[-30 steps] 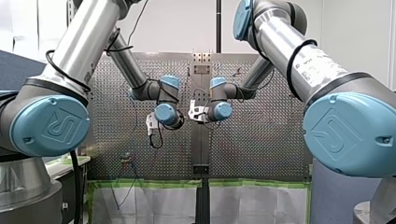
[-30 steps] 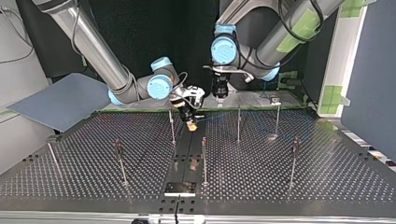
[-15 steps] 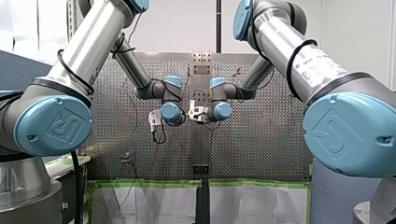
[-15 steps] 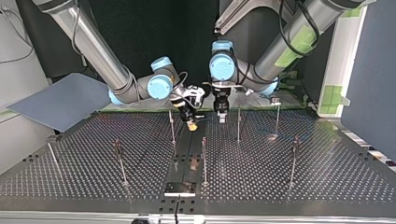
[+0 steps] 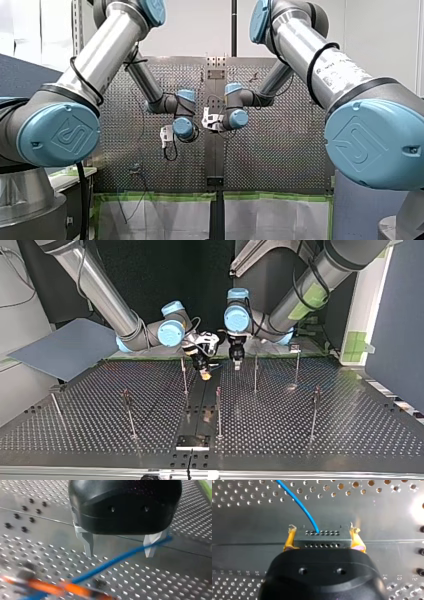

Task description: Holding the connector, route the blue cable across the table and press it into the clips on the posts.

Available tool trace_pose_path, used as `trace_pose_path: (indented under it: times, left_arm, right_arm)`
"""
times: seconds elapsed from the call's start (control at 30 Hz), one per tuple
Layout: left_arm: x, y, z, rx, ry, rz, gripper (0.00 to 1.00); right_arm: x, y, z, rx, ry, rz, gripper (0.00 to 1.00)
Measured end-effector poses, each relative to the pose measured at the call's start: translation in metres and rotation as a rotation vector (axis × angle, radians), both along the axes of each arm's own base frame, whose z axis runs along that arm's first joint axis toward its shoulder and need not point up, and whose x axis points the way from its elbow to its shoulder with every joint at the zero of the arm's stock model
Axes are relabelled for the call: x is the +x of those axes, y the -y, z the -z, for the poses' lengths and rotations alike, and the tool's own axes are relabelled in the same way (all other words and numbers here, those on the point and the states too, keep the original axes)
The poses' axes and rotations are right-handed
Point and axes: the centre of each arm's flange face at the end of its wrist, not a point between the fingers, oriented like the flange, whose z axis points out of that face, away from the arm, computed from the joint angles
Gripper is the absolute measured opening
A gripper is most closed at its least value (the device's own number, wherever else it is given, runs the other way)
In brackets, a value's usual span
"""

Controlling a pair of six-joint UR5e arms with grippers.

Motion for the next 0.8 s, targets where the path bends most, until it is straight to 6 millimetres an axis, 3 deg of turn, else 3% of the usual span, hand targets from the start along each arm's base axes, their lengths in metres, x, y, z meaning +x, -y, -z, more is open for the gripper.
trace_pose_path:
  times: [0.13,0.4,0.8]
  left_arm:
    - [0.0,-0.003,0.013,0.008,-0.018,-0.016,1.0]
    - [0.002,-0.005,0.014,-0.003,-0.012,-0.029,1.0]
    - [0.003,-0.005,-0.019,-0.054,0.034,-0.045,1.0]
  right_arm:
    - [-0.001,0.001,0.0,-0.001,0.0,0.002,0.0]
    - [-0.002,0.003,0.001,0.0,0.0,0.004,0.0]
    - [-0.002,0.003,0.002,0.0,0.0,0.005,0.0]
